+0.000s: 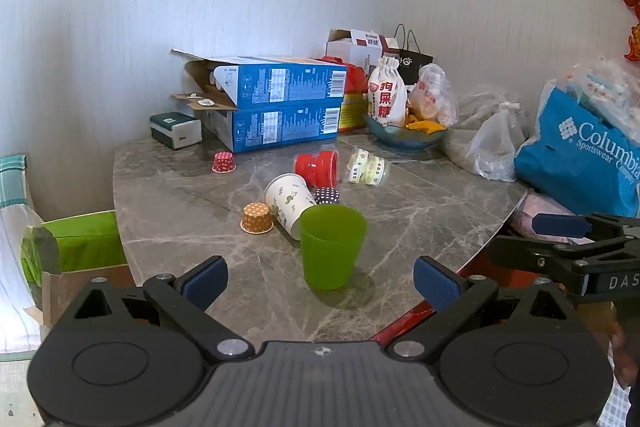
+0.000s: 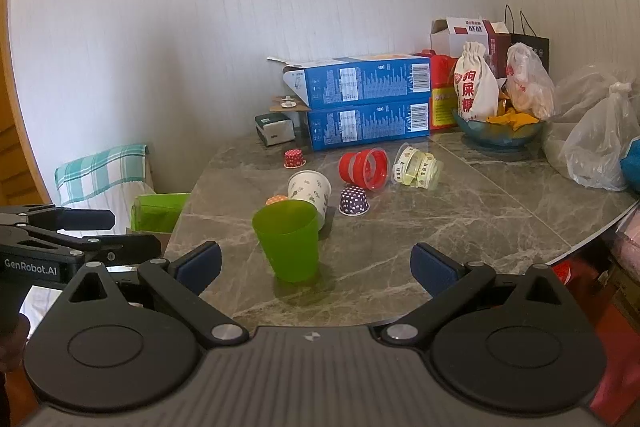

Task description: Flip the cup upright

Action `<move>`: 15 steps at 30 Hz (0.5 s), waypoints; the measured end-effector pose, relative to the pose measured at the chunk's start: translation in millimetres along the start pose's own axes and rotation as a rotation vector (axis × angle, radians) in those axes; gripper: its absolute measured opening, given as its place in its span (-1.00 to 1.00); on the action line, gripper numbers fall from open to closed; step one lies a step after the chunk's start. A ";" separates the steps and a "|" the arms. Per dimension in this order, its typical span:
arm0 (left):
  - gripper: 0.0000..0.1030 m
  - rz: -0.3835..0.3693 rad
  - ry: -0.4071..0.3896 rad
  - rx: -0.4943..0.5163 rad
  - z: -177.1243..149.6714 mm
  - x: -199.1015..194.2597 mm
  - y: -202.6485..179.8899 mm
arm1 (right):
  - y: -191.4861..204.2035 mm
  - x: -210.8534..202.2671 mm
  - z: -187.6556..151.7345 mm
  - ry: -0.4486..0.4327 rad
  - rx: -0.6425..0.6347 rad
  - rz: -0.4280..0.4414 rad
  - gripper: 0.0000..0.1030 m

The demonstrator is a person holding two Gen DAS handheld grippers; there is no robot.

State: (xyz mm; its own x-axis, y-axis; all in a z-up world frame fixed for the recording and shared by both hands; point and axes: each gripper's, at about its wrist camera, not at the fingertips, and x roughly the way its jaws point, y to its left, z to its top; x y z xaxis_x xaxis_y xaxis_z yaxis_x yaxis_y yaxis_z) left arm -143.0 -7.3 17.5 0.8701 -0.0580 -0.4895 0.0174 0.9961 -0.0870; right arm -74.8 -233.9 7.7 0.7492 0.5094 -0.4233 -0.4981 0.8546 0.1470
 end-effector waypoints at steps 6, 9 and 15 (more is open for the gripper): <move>0.95 -0.001 0.006 0.000 -0.3 1.4 -1.4 | -0.5 0.4 -1.6 0.003 0.002 0.003 0.98; 0.95 0.001 0.004 -0.002 -0.3 0.5 -0.7 | -1.2 0.0 -1.8 -0.001 0.006 0.001 0.98; 0.95 0.013 -0.006 -0.001 0.4 -1.1 -0.8 | -1.6 0.2 -2.7 -0.002 0.003 -0.004 0.98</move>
State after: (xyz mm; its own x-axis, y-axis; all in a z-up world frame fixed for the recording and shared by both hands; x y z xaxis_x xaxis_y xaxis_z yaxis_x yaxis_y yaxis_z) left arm -143.8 -8.0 18.5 0.8733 -0.0447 -0.4851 0.0056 0.9966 -0.0819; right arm -75.1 -235.5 5.0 0.7524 0.5060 -0.4218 -0.4937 0.8570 0.1474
